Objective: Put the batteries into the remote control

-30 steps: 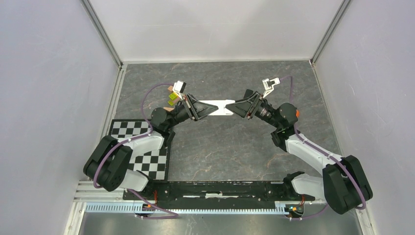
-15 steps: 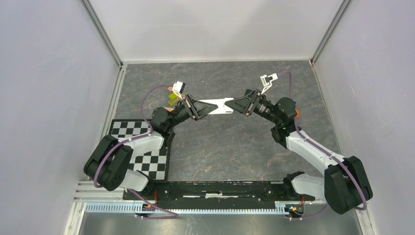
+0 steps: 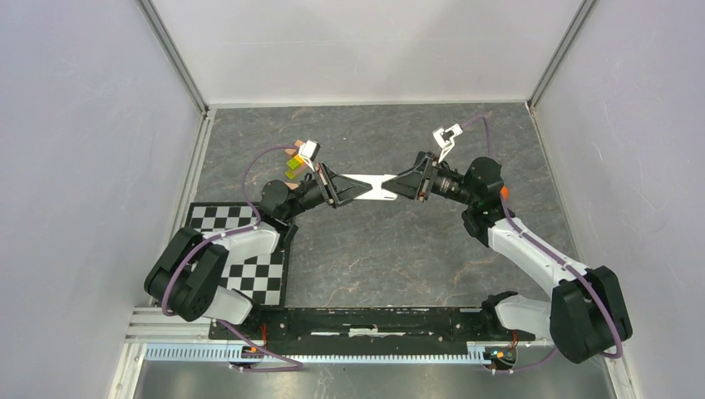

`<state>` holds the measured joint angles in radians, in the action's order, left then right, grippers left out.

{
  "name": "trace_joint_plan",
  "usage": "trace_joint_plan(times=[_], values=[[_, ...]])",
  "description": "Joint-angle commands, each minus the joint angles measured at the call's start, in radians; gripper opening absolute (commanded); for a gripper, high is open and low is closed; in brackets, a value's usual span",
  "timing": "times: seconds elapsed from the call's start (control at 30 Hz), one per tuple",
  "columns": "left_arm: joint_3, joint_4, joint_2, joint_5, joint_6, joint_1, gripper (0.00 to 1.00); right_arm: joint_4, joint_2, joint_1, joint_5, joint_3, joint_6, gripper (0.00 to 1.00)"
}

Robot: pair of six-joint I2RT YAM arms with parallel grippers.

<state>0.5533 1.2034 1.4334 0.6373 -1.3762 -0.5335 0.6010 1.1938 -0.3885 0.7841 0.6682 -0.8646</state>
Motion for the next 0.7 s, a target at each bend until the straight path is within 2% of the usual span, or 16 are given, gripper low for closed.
trace_joint_plan(times=[0.0, 0.07, 0.17, 0.33, 0.5, 0.57, 0.67], values=[[0.043, 0.113, -0.018, 0.016, -0.024, -0.003, 0.02, -0.042, 0.037, -0.001, 0.128, 0.026, 0.076, 0.41], [0.043, 0.091, -0.022, 0.017, -0.026, -0.003, 0.02, -0.035, 0.045, 0.0, 0.142, 0.032, 0.076, 0.43], [0.037, 0.056, -0.029, -0.001, -0.029, -0.003, 0.02, -0.067, 0.037, 0.001, 0.083, 0.033, 0.08, 0.48], [0.012, 0.03, -0.022, -0.043, -0.03, -0.003, 0.02, -0.149, -0.001, 0.004, -0.073, 0.047, 0.1, 0.71], [-0.011, 0.054, 0.008, -0.06, -0.047, 0.0, 0.02, -0.121, -0.003, 0.011, -0.074, 0.068, 0.075, 0.83], [-0.016, 0.064, 0.02, -0.065, -0.052, 0.003, 0.02, -0.09, -0.006, 0.015, -0.062, 0.071, 0.062, 0.96], [-0.025, 0.067, 0.031, -0.071, -0.053, 0.012, 0.02, -0.066, -0.028, 0.024, -0.059, 0.07, 0.051, 0.98]])
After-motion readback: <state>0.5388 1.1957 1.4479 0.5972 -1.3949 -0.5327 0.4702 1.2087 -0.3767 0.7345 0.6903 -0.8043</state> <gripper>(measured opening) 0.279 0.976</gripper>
